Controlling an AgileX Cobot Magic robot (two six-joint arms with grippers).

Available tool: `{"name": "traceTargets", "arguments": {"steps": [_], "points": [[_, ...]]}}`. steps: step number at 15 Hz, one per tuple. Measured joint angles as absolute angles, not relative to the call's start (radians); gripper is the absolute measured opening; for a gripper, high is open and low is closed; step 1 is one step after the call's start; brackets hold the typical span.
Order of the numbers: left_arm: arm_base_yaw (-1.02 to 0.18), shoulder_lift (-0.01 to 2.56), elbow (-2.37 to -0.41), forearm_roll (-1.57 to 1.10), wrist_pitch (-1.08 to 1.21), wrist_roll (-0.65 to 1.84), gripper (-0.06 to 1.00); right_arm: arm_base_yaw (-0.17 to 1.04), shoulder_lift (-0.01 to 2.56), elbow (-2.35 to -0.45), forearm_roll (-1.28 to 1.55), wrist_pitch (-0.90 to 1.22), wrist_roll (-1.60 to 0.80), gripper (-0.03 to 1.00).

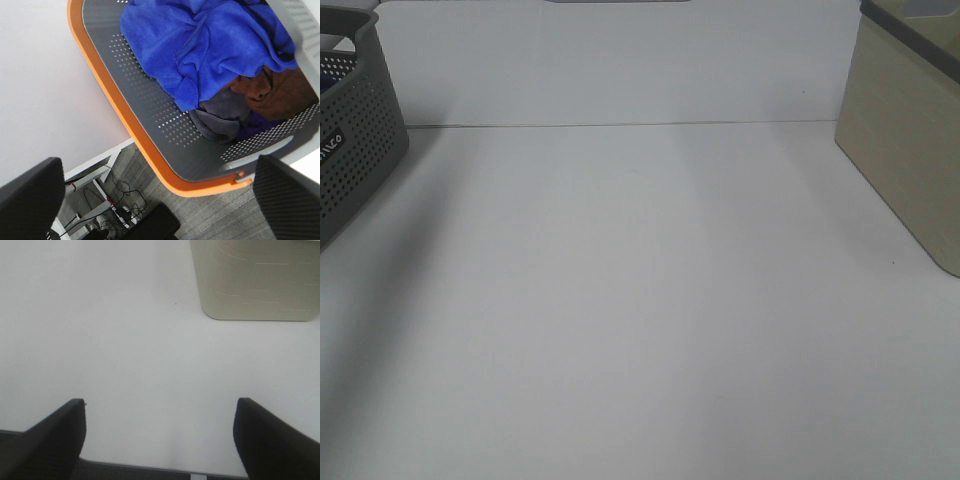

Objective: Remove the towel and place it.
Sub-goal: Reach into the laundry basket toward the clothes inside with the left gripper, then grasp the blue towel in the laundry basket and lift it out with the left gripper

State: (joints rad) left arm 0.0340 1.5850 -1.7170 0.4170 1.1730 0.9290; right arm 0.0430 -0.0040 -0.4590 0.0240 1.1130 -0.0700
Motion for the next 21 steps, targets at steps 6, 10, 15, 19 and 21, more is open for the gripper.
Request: {"name": "traceTargets", "arguments": {"steps": [6,10,15,19,21], "points": [[0.184,1.920,-1.722,0.435,0.879,1.052,0.96,0.043,-0.004,-0.459,0.024,1.113,-0.070,0.79],[0.233,2.070,-1.722,0.484,0.715,1.075,0.96,0.043,-0.004,-0.459,0.024,1.113,-0.070,0.79],[0.239,2.263,-1.827,0.484,0.616,1.117,0.96,0.043,-0.004,-0.459,0.024,1.113,-0.070,0.79],[0.239,2.278,-1.848,0.412,0.635,1.185,0.92,0.043,-0.004,-0.459,0.024,1.113,-0.070,0.79],[0.239,2.278,-1.848,0.391,0.667,1.200,0.89,0.043,-0.004,-0.459,0.024,1.113,-0.070,0.79]]}}
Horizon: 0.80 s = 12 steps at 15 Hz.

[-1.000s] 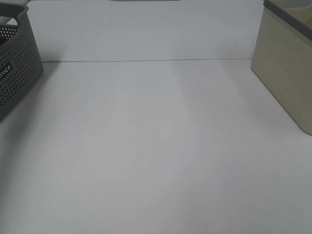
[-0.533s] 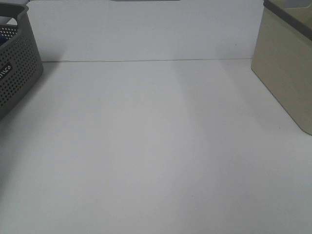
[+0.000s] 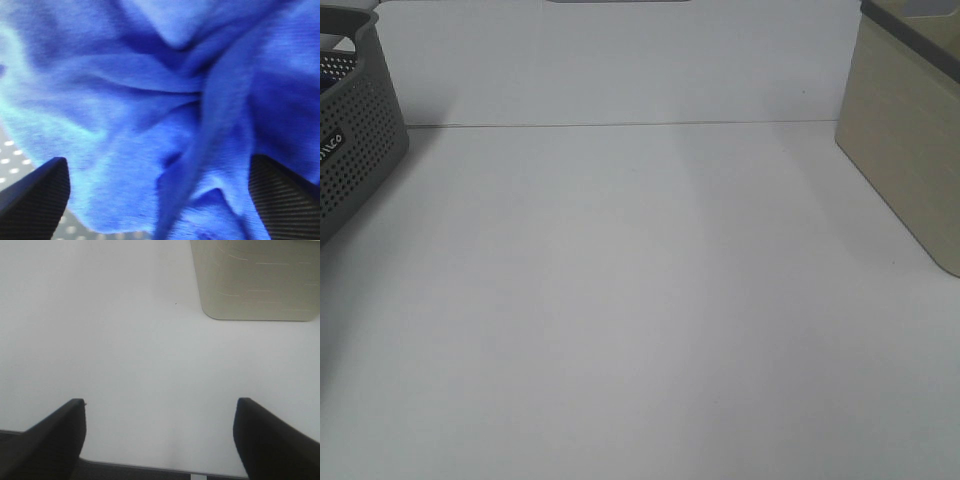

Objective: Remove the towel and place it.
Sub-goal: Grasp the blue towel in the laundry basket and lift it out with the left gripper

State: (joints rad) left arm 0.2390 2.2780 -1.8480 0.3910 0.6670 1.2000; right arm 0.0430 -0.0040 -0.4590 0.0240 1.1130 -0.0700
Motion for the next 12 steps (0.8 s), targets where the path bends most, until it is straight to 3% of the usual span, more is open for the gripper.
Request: {"name": "traceTargets", "arguments": {"steps": [2,5,7,12], "points": [[0.239,2.278,-1.848,0.391,0.684,1.204,0.76,0.043,-0.004,-0.459,0.024,1.113,-0.070,0.79],[0.239,2.278,-1.848,0.389,0.674,1.204,0.36,0.043,-0.004,-0.459,0.024,1.113,-0.070,0.79],[0.234,2.278,-1.848,0.383,0.674,1.204,0.15,0.043,-0.004,-0.459,0.024,1.113,-0.070,0.79],[0.216,2.278,-1.848,0.363,0.693,1.204,0.00,0.043,-0.004,-0.459,0.024,1.113,-0.070,0.79]]}}
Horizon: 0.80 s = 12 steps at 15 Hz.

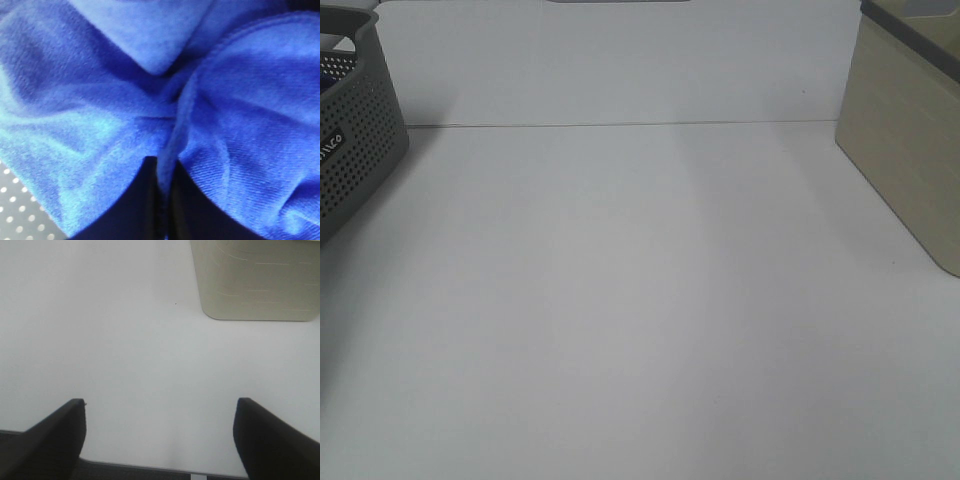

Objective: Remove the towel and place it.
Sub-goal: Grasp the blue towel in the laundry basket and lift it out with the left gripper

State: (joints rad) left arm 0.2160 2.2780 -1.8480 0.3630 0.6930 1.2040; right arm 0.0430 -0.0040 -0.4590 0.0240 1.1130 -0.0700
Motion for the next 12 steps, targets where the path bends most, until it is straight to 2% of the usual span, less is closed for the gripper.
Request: {"name": "traceTargets", "arguments": {"steps": [5,12], "points": [[0.216,2.199,-1.848,0.362,0.764,1.201,0.00,0.043,-0.004,-0.459,0.024,1.113,-0.070,0.79],[0.216,1.778,-1.848,0.275,0.898,1.103,0.00,0.043,-0.004,-0.459,0.024,1.113,-0.070,0.79]]}}
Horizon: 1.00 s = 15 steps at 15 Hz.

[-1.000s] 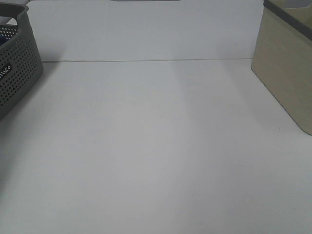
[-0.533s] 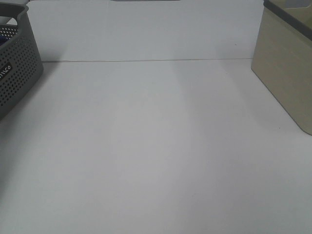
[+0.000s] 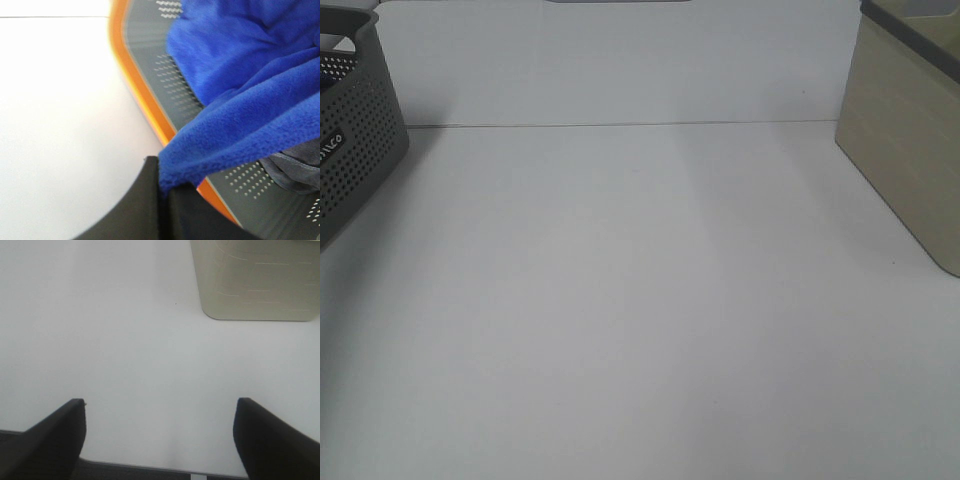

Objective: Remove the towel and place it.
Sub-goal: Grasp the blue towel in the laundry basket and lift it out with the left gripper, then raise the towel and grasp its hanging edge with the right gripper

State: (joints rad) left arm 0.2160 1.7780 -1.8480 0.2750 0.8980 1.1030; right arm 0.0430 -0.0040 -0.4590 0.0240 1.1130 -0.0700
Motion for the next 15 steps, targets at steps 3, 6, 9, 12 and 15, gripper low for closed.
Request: {"name": "traceTargets", "arguments": {"steps": [3,6,9,12,15], "points": [[0.216,1.619,-1.848,0.201,0.894,1.091,0.00,0.043,-0.004,-0.459,0.024,1.113,-0.070,0.79],[0.195,1.494,-1.848,0.154,0.853,1.091,0.00,0.043,-0.004,-0.459,0.024,1.113,-0.070,0.79],[0.074,1.398,-1.848,0.146,0.802,1.079,0.00,0.043,-0.004,-0.459,0.024,1.113,-0.070,0.79],[-0.102,1.359,-1.848,0.190,0.789,1.038,0.00,0.043,-0.004,-0.459,0.024,1.113,-0.070,0.79],[-0.243,1.365,-1.848,0.276,0.795,0.913,0.00,0.043,-0.004,-0.459,0.024,1.113,-0.070,0.79]]}}
